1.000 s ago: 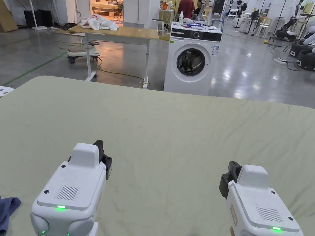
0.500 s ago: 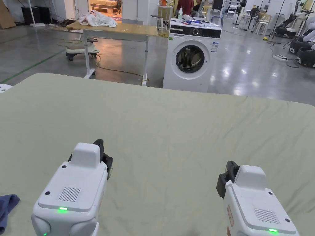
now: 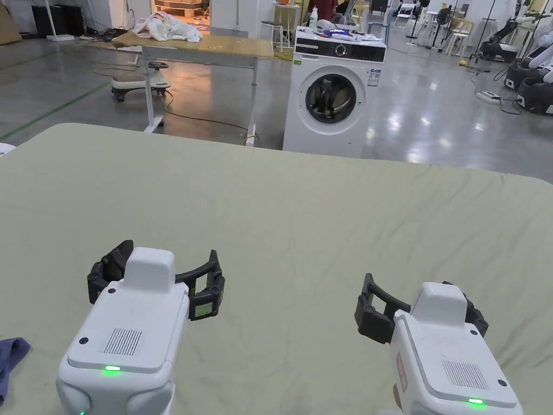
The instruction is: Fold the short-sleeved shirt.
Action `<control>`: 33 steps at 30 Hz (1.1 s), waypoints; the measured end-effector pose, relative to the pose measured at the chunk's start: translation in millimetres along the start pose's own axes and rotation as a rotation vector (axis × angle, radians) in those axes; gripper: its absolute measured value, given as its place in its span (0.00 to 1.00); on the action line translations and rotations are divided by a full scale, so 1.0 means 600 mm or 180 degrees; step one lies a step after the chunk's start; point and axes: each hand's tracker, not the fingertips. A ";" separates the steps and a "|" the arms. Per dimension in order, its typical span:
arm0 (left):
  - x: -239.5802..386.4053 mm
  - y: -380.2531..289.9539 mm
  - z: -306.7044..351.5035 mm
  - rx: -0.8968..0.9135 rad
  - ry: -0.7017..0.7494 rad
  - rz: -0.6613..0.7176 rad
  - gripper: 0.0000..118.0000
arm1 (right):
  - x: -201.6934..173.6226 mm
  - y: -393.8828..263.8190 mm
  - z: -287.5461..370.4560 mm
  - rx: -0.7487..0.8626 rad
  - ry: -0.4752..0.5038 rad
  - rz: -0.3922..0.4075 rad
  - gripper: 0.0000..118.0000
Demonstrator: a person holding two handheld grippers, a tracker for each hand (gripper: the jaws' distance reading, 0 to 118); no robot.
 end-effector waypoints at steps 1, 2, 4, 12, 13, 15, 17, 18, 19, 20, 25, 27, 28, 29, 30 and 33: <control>-0.002 0.003 -0.001 0.0001 0.0005 0.0012 0.88 | 0.000 0.000 -0.001 -0.0004 -0.0013 -0.0008 0.90; -0.004 0.006 -0.001 0.0000 0.0008 0.0035 0.88 | 0.002 0.001 -0.001 -0.0004 -0.0019 -0.0037 0.90; -0.007 0.008 -0.002 -0.0001 0.0013 0.0068 0.88 | 0.004 0.001 0.000 0.0018 -0.0022 -0.0084 0.90; -0.017 0.010 -0.006 -0.0104 0.0004 0.0157 0.88 | 0.008 0.002 -0.006 -0.0071 0.0071 -0.0184 0.91; -0.019 0.010 -0.006 -0.0114 -0.0005 0.0174 0.88 | 0.006 0.002 -0.008 -0.0076 0.0039 -0.0179 0.91; -0.020 0.010 -0.007 -0.0154 -0.0020 0.0207 0.88 | 0.006 0.001 -0.009 -0.0084 0.0032 -0.0176 0.91; -0.022 0.010 -0.009 -0.0211 -0.0061 0.0230 0.88 | 0.007 0.000 -0.010 -0.0127 0.0068 -0.0246 0.91; -0.022 0.010 -0.009 -0.0255 -0.0097 0.0242 0.88 | 0.006 0.001 -0.011 -0.0155 0.0049 -0.0262 0.91; -0.022 0.009 -0.009 -0.0263 -0.0125 0.0256 0.88 | 0.005 0.002 -0.012 -0.0183 0.0013 -0.0244 0.91; -0.022 0.008 -0.009 -0.0264 -0.0133 0.0267 0.88 | 0.003 0.003 -0.013 -0.0185 -0.0041 -0.0228 0.91; -0.019 0.001 -0.009 -0.0289 -0.0160 0.0214 0.88 | -0.004 0.010 -0.018 -0.0298 -0.0144 -0.0270 0.91; -0.019 0.001 -0.011 -0.0301 -0.0153 0.0284 0.88 | 0.001 0.016 -0.022 -0.0451 0.0001 -0.0434 0.91; -0.020 0.002 -0.012 -0.0299 -0.0140 0.0322 0.88 | 0.003 0.018 -0.024 -0.0479 0.0071 -0.0486 0.91; -0.022 0.004 -0.013 -0.0289 -0.0132 0.0345 0.88 | 0.004 0.020 -0.025 -0.0494 0.0126 -0.0530 0.91; -0.025 0.005 -0.013 -0.0283 -0.0126 0.0375 0.88 | 0.006 0.022 -0.024 -0.0488 0.0135 -0.0542 0.91; -0.032 0.007 -0.017 -0.0298 -0.0138 0.0428 0.88 | 0.002 0.029 -0.025 -0.0535 0.0064 -0.0580 0.91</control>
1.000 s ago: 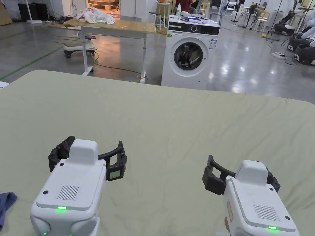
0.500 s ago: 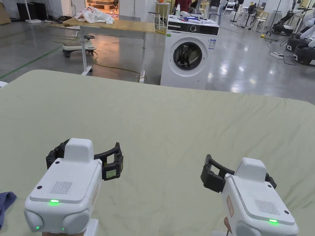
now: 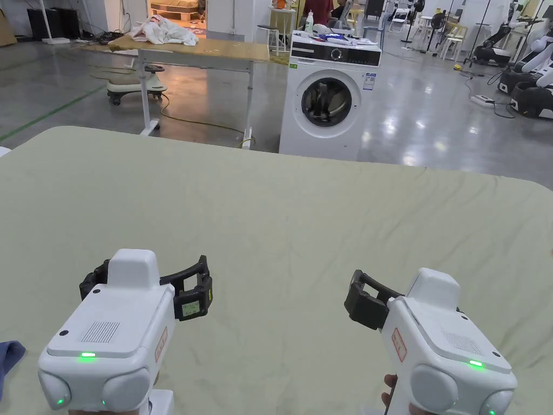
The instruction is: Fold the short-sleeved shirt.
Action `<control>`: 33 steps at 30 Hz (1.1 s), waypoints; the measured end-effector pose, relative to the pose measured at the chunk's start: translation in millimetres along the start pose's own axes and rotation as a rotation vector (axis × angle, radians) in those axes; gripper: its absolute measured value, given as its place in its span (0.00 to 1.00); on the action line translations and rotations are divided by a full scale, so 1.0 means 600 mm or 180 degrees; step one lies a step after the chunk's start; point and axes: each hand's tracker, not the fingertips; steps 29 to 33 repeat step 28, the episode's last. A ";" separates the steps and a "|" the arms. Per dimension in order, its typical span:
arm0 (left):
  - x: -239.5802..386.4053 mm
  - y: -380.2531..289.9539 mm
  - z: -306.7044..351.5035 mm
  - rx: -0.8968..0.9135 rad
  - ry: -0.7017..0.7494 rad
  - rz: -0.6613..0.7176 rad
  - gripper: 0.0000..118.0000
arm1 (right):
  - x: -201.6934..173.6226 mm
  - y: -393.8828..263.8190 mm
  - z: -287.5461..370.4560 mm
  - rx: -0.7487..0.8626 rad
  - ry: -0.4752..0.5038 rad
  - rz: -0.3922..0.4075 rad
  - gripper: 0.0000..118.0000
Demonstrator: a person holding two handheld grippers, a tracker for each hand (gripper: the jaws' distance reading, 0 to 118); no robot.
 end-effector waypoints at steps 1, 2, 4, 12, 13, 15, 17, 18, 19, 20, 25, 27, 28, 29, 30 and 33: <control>0.000 0.000 -0.001 0.0003 0.0010 0.0007 0.88 | -0.004 0.002 0.000 -0.0027 -0.0072 0.0001 0.91; 0.000 0.001 -0.002 0.0007 0.0057 0.0000 0.88 | -0.007 0.004 0.000 -0.0054 -0.0131 0.0003 0.91; 0.001 0.000 -0.006 0.0095 0.0206 -0.0056 0.88 | -0.012 0.009 -0.003 -0.0142 -0.0193 0.0022 0.91; 0.000 -0.006 -0.001 0.0304 0.0174 -0.0317 0.88 | -0.022 0.011 -0.017 -0.0252 -0.0191 0.0132 0.91; -0.001 -0.007 0.001 0.0327 0.0154 -0.0333 0.88 | -0.022 0.011 -0.018 -0.0239 -0.0206 0.0142 0.91; -0.001 -0.006 0.000 0.0315 0.0157 -0.0364 0.88 | -0.020 0.010 -0.020 -0.0234 -0.0222 0.0147 0.91; -0.003 -0.007 -0.001 0.0294 0.0161 -0.0382 0.88 | -0.020 0.009 -0.024 -0.0235 -0.0271 0.0191 0.91; -0.005 -0.007 -0.001 0.0295 0.0150 -0.0387 0.88 | -0.019 0.007 -0.024 -0.0243 -0.0283 0.0205 0.91; -0.006 -0.007 -0.001 0.0290 0.0145 -0.0390 0.88 | -0.017 0.007 -0.024 -0.0249 -0.0284 0.0212 0.91; -0.007 -0.008 -0.001 0.0285 0.0144 -0.0392 0.88 | -0.016 0.007 -0.025 -0.0259 -0.0278 0.0214 0.91; -0.009 -0.008 -0.003 0.0271 0.0140 -0.0402 0.88 | -0.013 0.007 -0.028 -0.0263 -0.0369 0.0242 0.91; -0.009 -0.008 -0.005 0.0230 0.0129 -0.0400 0.88 | -0.010 0.005 -0.030 -0.0237 -0.0386 0.0247 0.91; -0.009 -0.009 -0.006 0.0195 0.0132 -0.0426 0.88 | -0.009 0.006 -0.030 -0.0232 -0.0400 0.0251 0.91; -0.009 -0.009 -0.006 0.0195 0.0132 -0.0426 0.88 | -0.009 0.006 -0.030 -0.0232 -0.0400 0.0251 0.91; -0.009 -0.009 -0.006 0.0195 0.0132 -0.0426 0.88 | -0.009 0.006 -0.030 -0.0232 -0.0400 0.0251 0.91; -0.009 -0.009 -0.006 0.0195 0.0132 -0.0426 0.88 | -0.009 0.006 -0.030 -0.0232 -0.0400 0.0251 0.91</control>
